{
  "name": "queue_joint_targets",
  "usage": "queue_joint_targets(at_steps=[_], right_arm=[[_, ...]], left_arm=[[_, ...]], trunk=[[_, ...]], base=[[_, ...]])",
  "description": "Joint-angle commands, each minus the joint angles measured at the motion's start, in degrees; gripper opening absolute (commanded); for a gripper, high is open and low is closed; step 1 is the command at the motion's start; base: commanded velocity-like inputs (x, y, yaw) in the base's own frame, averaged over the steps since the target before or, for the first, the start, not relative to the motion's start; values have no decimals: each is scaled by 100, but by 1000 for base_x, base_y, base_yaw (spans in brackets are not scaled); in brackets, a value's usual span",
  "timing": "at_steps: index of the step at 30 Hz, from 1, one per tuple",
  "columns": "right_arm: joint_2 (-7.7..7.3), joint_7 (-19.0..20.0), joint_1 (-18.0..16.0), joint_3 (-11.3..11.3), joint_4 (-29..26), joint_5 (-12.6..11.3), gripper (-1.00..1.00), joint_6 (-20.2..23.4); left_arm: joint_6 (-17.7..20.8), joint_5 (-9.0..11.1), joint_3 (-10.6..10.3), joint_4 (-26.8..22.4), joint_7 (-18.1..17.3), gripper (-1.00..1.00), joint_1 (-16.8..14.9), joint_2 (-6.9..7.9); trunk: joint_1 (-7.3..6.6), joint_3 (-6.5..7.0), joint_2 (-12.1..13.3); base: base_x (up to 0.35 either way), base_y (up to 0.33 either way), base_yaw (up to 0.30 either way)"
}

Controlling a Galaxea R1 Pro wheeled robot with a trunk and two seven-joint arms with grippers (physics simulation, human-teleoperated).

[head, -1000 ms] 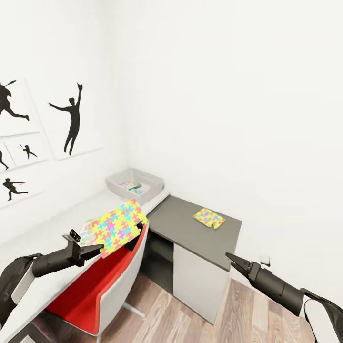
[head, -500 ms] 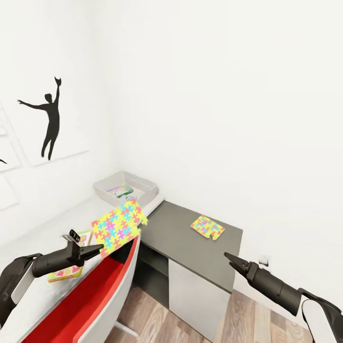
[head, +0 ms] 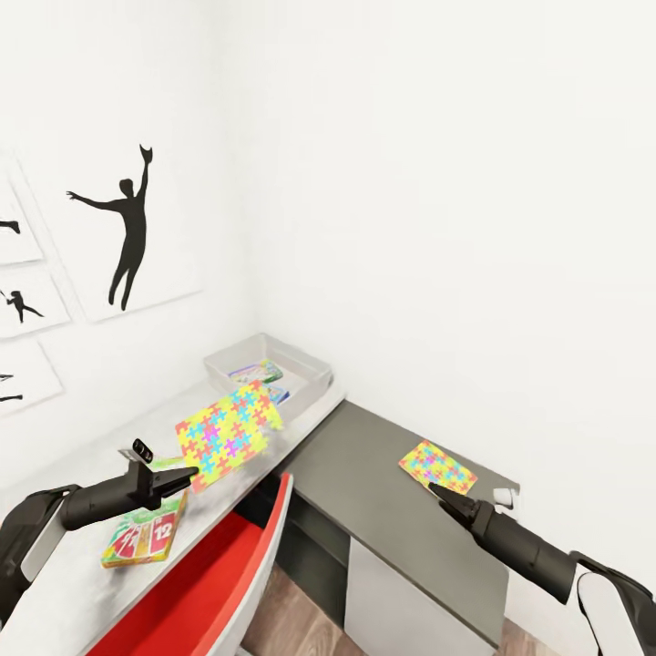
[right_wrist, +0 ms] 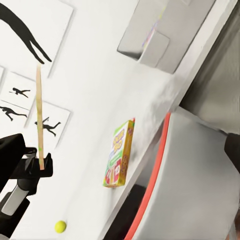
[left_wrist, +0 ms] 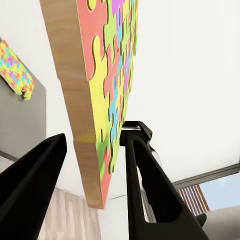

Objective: Put all the toys in the child's room - the three board games (two on the bed and one on the table), the two jigsaw puzzles on the table, and the tennis ball on the table - inside the toy box on the table in the child's room.

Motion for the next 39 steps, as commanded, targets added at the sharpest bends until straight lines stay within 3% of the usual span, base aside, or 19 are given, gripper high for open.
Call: queue_joint_targets(at_steps=[1, 21, 31, 39], right_arm=[[0, 28, -5, -12, -1, 13, 100, 31], [-10, 27, -5, -13, 2, 11, 100, 32], [5, 11, -5, 1, 0, 16, 100, 28], [6, 13, -5, 1, 2, 17, 100, 31]], left_arm=[[60, 9, -7, 1, -19, -100, -7, -1], [46, 6, -13, 1, -8, -100, -7, -8], [43, 5, -13, 1, -10, -100, -7, -8], [43, 6, -14, 1, -10, -100, -7, -5]], trunk=[[6, -13, -13], [6, -13, -13], [6, -13, -13], [6, -13, -13]], base=[[188, 5, 282], [121, -16, 226], [53, 21, 53], [107, 47, 243]])
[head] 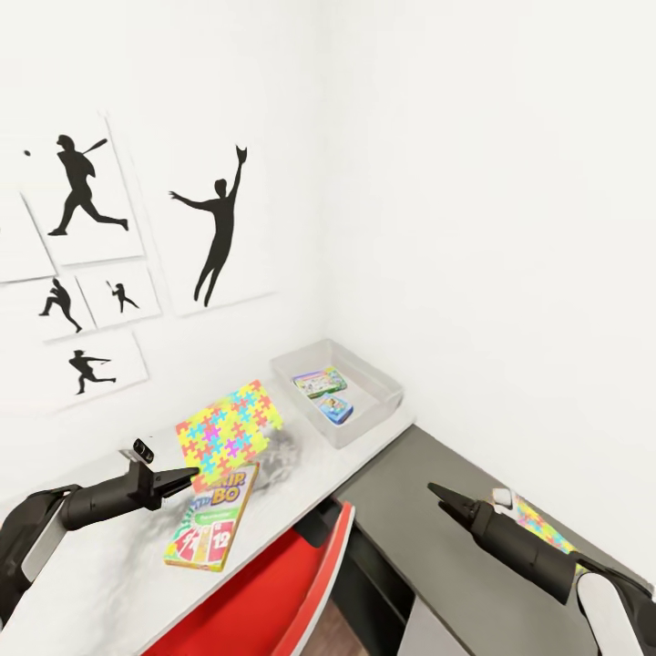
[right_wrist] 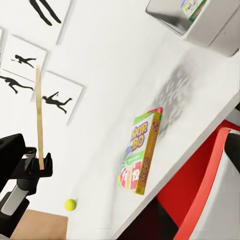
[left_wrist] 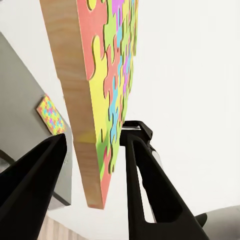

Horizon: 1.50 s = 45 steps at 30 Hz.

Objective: Put all the toys in the child's room - the three board games (two on the bed and one on the table), the two jigsaw puzzles on the table, and the tennis ball on the table - inside the toy box on the table in the child's room.

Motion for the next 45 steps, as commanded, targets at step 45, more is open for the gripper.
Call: queue_joint_targets(at_steps=[45], right_arm=[[2, 19, -5, -27, 6, 20, 100, 10]], left_arm=[[42, 6, -4, 1, -11, -100, -7, -2]], trunk=[[4, -16, -12]], base=[[76, -19, 104]])
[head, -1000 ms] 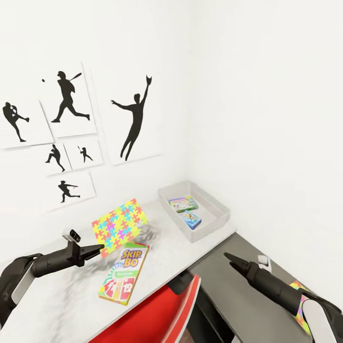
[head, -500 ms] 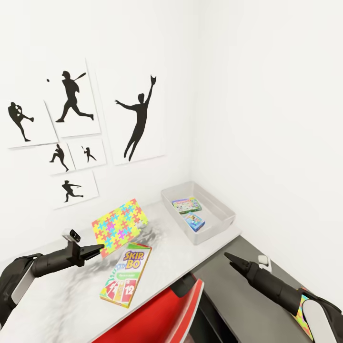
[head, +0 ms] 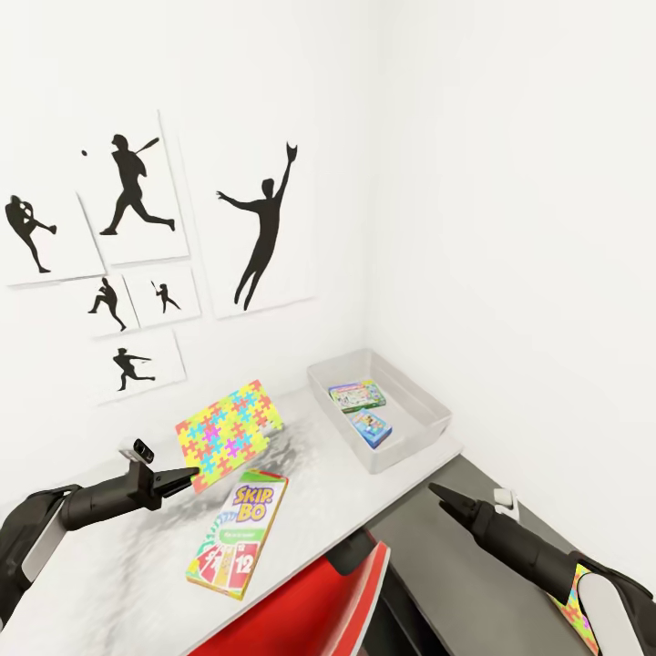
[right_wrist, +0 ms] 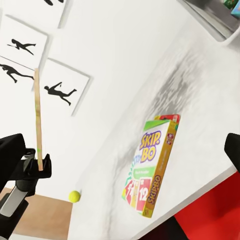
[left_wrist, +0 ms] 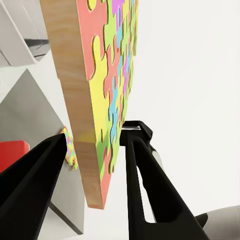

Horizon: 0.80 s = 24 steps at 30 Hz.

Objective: Put all the toys in the child's room - the three board games (two on the bed and one on the table), the two jigsaw puzzles on the table, and the tennis ball on the table - inside the toy box on the table in the child's room.

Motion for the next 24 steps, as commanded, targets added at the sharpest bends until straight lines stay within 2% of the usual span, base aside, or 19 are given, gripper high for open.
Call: queue_joint_targets(at_steps=[1, 14, 24], right_arm=[[-1, 25, -6, -8, 0, 12, 100, 31], [-2, 25, -6, -8, 16, 12, 100, 31], [-3, 25, -6, -9, 16, 12, 100, 31]], left_arm=[[60, 6, -3, -1, -18, -100, -4, 2], [54, 8, -3, -1, -16, -100, -4, 2], [52, 7, -3, -1, -15, -100, -4, 2]], trunk=[[4, -13, -13], [4, -13, -13], [4, -13, -13]], base=[[18, -2, 0], [72, 38, 0], [73, -25, 0]])
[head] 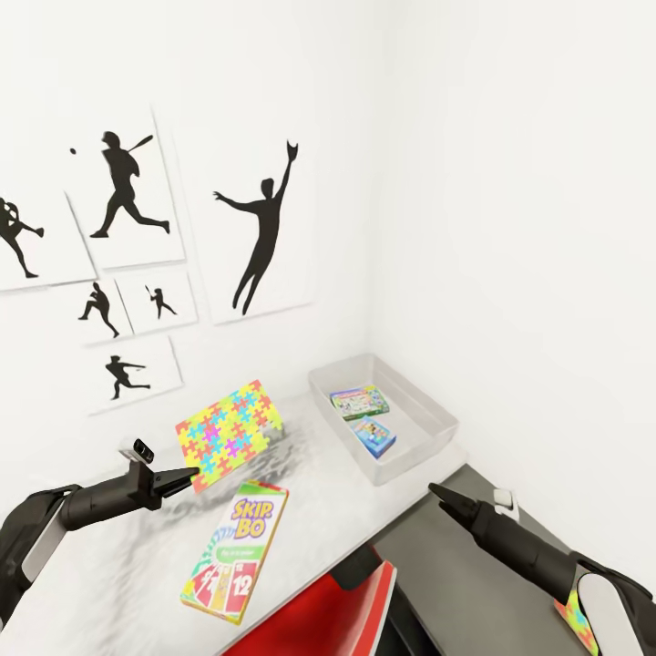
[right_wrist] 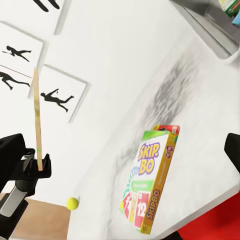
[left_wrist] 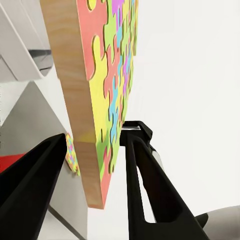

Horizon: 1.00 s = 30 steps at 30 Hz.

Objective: Put all the toys in the child's room - the three board games (two on the bed and one on the table), the two jigsaw puzzles on the table, and the tennis ball on the table - inside the toy box on the table in the child's room.

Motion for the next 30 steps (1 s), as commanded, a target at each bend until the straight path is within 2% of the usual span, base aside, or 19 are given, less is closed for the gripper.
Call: queue_joint_targets(at_steps=[1, 30], right_arm=[[-1, 25, -6, -9, -1, 12, 100, 31], [-56, 78, -6, -33, -4, -15, 100, 49]], left_arm=[[60, 7, -3, -1, -18, -100, -4, 2], [61, 7, -3, -1, -26, -100, -4, 2]], trunk=[[4, -13, -13], [4, -13, -13]], base=[[56, -10, 0], [4, -1, 0]])
